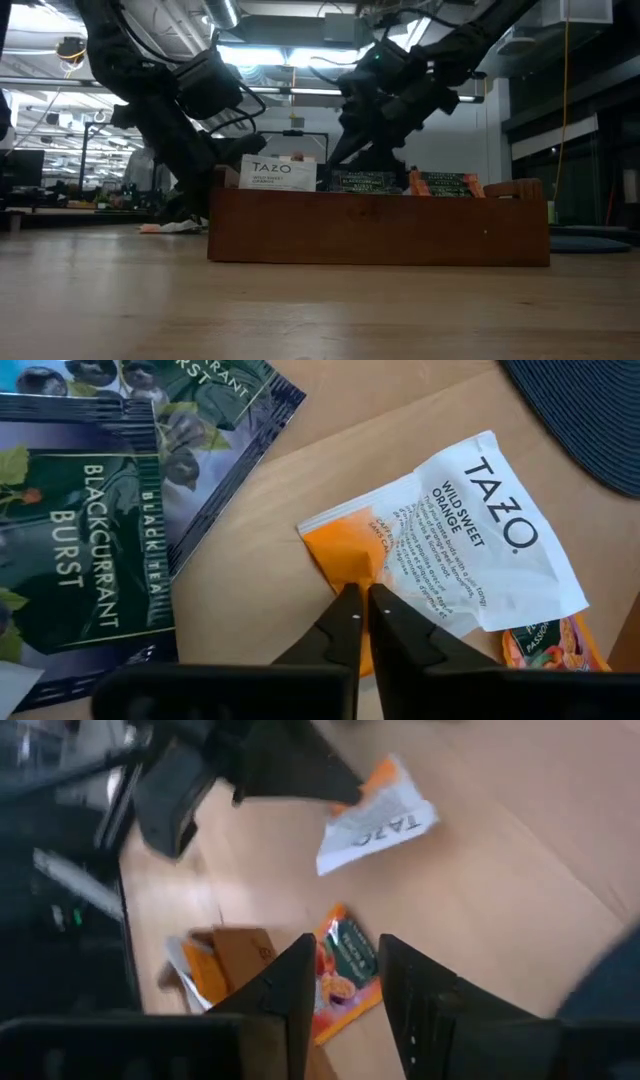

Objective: Pick & Place Tea
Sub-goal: Put the bottom white tea bag into the left section of the wooden organizer

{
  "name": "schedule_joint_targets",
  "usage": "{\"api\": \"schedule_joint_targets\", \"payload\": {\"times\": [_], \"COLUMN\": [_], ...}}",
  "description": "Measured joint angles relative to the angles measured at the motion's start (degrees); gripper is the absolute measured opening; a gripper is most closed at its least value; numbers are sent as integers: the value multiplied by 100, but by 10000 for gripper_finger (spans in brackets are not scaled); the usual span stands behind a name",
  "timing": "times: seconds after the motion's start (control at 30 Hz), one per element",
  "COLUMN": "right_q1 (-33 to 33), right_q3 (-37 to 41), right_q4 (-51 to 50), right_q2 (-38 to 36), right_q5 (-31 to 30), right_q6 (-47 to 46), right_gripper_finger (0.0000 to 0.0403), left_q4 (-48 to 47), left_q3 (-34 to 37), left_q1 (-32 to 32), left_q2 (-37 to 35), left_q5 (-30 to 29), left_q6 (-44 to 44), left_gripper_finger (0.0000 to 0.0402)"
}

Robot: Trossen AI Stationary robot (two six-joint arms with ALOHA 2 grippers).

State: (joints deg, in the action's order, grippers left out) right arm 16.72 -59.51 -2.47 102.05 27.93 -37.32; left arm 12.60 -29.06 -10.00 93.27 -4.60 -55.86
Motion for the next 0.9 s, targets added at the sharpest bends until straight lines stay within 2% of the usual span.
{"api": "schedule_joint_targets", "payload": {"times": [0.07, 0.23, 0.63, 0.77, 0.9], "right_q1": [-51, -136, -883, -1052, -1137], "right_q3": [-45, -109, -115, -120, -128], "right_q4": [72, 80, 393, 916, 868], "right_q2": [93, 169, 214, 496, 766], "right_q5": [14, -456, -2284, -2634, -2722], "right_q6": [418, 1146, 5883, 6662, 7058], "right_gripper_finger": [114, 114, 114, 114, 114], "left_q4": [0, 8, 76, 87, 113], "left_q3": [0, 2, 12, 13, 13], "left_q1": [0, -1, -2, -2, -7], "left_q2": [0, 0, 11, 11, 15], "left_q5": [-2, 17, 55, 74, 122], "left_q6": [0, 0, 1, 2, 2], "left_gripper_finger": [13, 14, 15, 15, 15]}}
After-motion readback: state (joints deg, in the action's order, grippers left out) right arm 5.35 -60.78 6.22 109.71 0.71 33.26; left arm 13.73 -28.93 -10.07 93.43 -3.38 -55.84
